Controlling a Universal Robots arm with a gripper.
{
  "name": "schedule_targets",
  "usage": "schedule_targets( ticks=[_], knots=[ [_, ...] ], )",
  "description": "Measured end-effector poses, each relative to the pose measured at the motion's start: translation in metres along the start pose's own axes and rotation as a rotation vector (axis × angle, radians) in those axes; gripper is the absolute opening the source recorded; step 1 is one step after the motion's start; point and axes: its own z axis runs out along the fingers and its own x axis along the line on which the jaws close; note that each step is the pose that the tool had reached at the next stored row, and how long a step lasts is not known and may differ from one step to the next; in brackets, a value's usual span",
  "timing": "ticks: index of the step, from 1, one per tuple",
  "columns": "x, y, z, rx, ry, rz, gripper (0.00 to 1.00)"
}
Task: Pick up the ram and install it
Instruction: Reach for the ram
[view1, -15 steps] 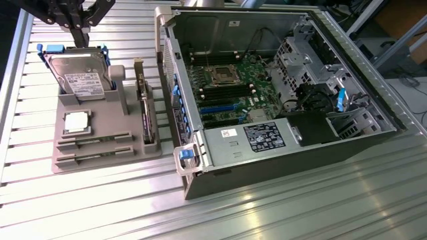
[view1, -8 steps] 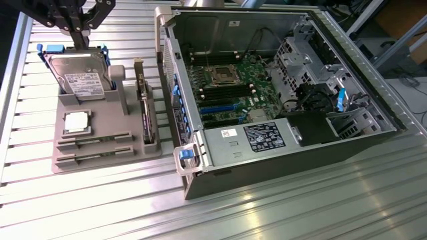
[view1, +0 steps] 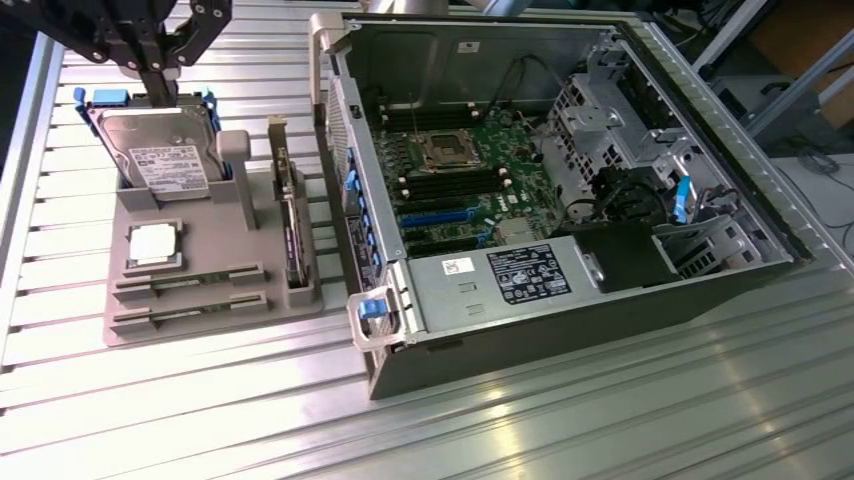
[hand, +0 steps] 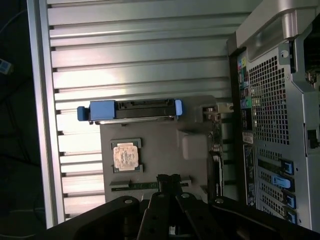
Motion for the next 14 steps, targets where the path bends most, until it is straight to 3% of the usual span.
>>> schedule_targets(
  ticks=[14],
  knots=[
    [-0.001,-0.0119,-0.0005,0.0000,0.0000,0.000,0.11]
  ],
)
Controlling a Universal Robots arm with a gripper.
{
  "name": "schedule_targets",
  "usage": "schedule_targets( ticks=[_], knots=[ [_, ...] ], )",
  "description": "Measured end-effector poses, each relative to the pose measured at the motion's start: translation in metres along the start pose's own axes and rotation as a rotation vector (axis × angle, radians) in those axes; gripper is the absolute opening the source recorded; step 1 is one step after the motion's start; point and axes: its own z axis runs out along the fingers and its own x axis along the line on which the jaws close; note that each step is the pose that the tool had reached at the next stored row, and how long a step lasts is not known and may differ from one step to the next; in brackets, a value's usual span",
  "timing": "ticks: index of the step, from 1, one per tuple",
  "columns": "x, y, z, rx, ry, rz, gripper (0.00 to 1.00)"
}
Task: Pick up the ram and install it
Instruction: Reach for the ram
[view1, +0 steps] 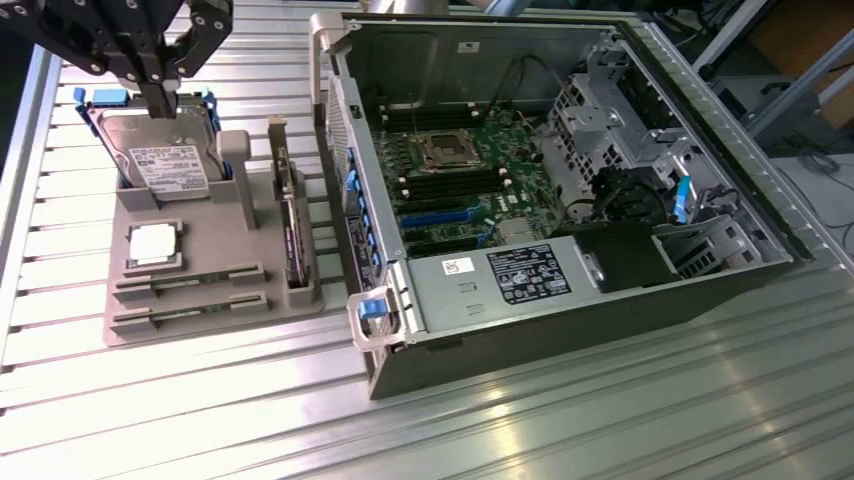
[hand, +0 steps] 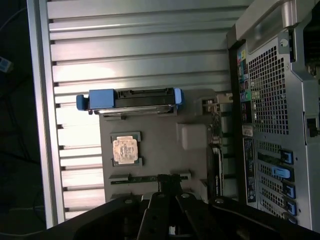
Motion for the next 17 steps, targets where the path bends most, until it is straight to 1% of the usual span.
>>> schedule_targets(
  ticks=[17],
  knots=[
    [-0.001,-0.0118,-0.0005,0.0000,-0.0001,0.000,0.11]
  ],
)
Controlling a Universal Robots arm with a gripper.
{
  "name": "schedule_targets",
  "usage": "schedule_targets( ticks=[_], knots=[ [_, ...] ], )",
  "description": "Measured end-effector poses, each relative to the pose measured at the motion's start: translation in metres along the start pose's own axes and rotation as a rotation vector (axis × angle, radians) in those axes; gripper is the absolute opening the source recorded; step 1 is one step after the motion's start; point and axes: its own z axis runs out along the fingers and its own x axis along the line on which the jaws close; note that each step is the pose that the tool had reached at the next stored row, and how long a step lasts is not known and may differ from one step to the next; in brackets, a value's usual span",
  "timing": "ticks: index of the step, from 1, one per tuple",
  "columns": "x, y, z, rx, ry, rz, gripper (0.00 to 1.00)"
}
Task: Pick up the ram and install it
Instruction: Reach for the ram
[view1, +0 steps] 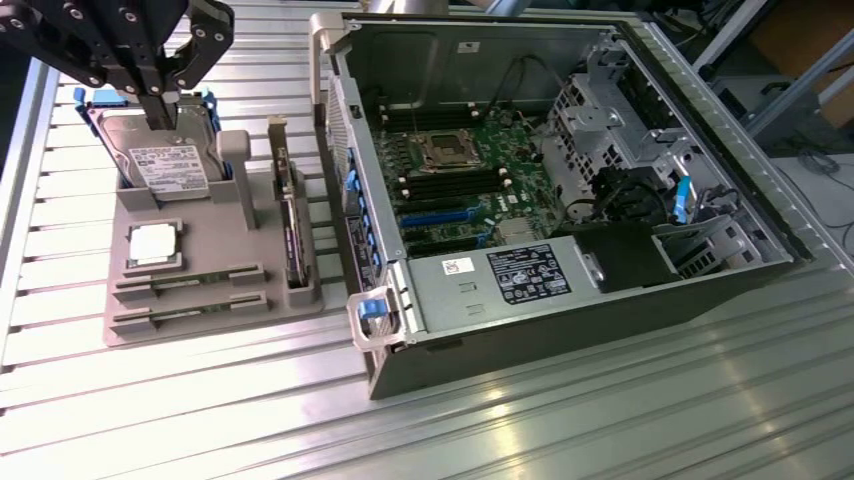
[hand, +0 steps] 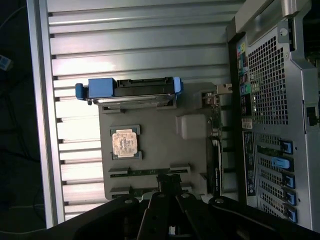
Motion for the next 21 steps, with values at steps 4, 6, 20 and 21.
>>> schedule_targets(
  ticks=[4,6,20,21],
  knots=[
    [0.000,-0.0017,-0.0001,0.0000,0.0001,0.000,0.11],
    [0.000,-0.0030,-0.0001,-0.0001,0.0000,0.000,0.11],
    [-0.001,-0.0151,-0.0007,0.0000,0.0001,0.000,0.11],
    [-0.001,-0.0162,-0.0007,0.0000,0.0001,0.000,0.11]
  ],
)
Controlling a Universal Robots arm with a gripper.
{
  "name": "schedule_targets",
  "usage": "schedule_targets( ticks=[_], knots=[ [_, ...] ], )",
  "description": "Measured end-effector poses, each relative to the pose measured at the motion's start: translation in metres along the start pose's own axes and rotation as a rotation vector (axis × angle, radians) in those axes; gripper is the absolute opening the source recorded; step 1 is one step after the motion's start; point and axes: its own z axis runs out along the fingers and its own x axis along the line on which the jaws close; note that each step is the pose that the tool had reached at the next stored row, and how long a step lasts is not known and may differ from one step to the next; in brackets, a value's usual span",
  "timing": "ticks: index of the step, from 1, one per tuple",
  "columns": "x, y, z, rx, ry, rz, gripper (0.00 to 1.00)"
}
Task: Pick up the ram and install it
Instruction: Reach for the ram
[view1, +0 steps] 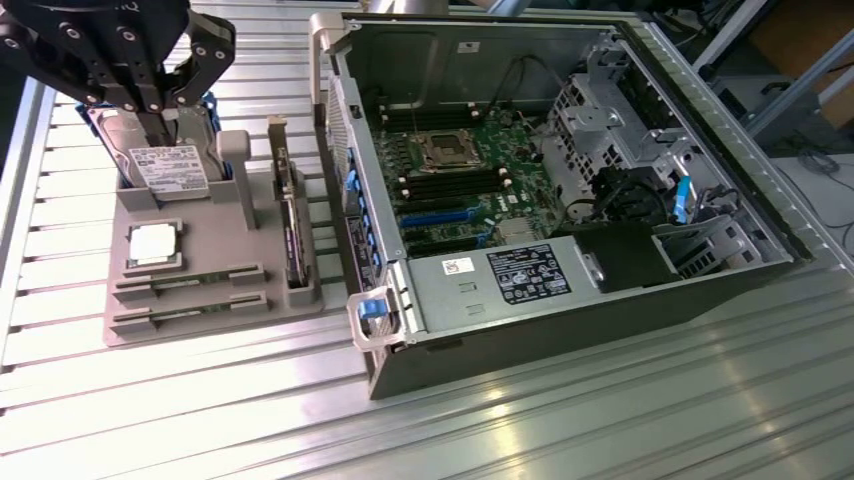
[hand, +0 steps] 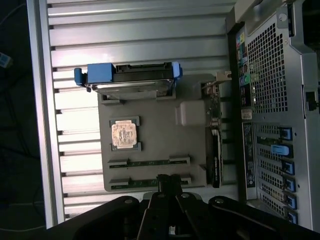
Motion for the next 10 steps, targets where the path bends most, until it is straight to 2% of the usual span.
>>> schedule_targets(
  ticks=[10],
  knots=[
    [-0.002,-0.0199,-0.0008,0.0000,0.0000,0.000,0.11]
  ],
)
